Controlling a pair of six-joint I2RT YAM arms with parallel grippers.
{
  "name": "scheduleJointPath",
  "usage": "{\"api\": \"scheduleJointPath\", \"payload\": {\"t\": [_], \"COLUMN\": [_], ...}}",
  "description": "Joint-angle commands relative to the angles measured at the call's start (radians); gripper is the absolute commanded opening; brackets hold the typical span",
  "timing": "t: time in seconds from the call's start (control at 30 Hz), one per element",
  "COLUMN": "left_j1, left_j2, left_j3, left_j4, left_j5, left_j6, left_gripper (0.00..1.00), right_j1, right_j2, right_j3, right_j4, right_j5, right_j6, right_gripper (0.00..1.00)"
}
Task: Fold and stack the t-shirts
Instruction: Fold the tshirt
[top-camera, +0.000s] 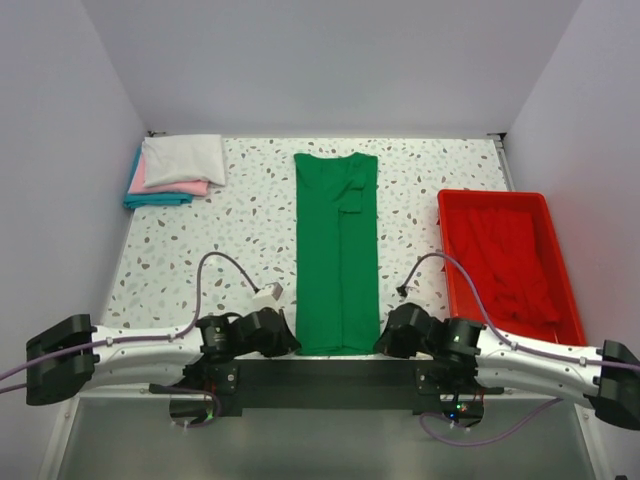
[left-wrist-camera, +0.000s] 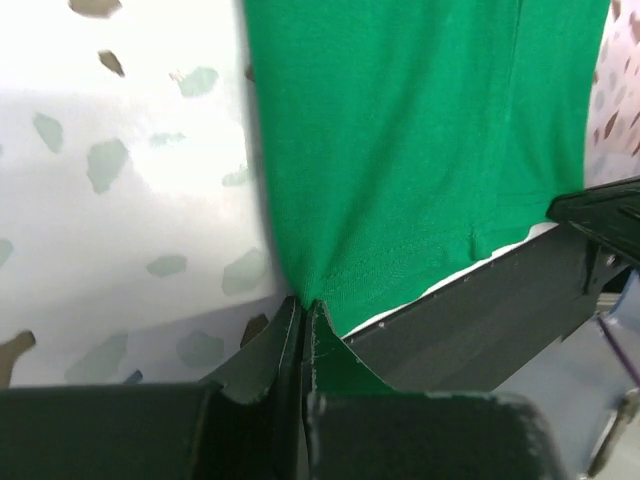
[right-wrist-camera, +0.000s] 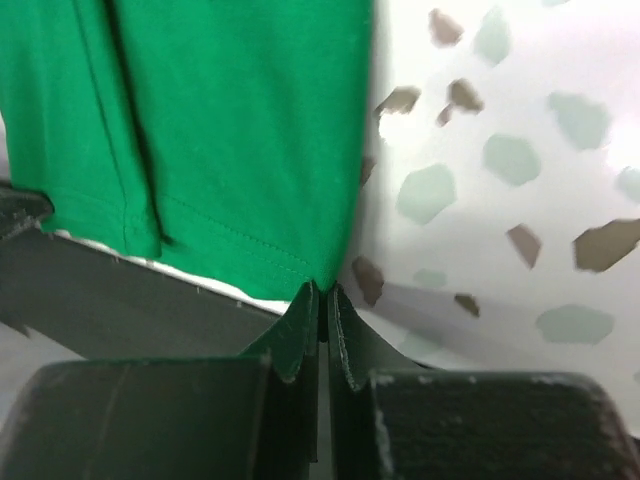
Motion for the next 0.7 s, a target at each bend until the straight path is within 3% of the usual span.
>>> {"api": "scheduleJointPath", "payload": {"t": [0.0,0.13,0.27,0.37,0.47,0.57,0.67], "left_j1": [-0.086,-0.185,-0.183,-0.108,0.034,0.171,0.231], "left_j2": [0.01,0.019,0.007,0.01,0.036,0.115,0.178], "left_j3": [0.04,0.101,0.176,0.26,0.328,0.4,0.466], "left_j4": [-0.13,-0.19,-0.247,-0.258,-0.213,-0.166,-0.12], "left_j5": [-0.058,-0.139,-0.216,-0.232,-0.176,-0.141,-0.12], "left_j6": [0.004,-0.051,-0.019,0.082,0.201,0.291,0.334], "left_gripper": [0.0,0.0,0.0,0.0,0.0,0.0,0.0], "right_j1": [0.104,0.271,0.274,0.268,0.195,0.023,-0.135], "right_j2": [-0.011,0.045,0.07,0.084,0.136,0.205,0.312], "right_j3": [0.05,0.08,0.186,0.294,0.384,0.412,0.446], "right_j4": [-0.065,-0.091,-0.163,-0.229,-0.24,-0.124,-0.025], "right_j5": [0.102,0.188,0.256,0.36,0.373,0.259,0.192], "right_j6": [0.01,0.073,0.021,-0.033,-0.128,-0.268,-0.377], "right_gripper": [0.0,0.0,0.0,0.0,0.0,0.0,0.0]}}
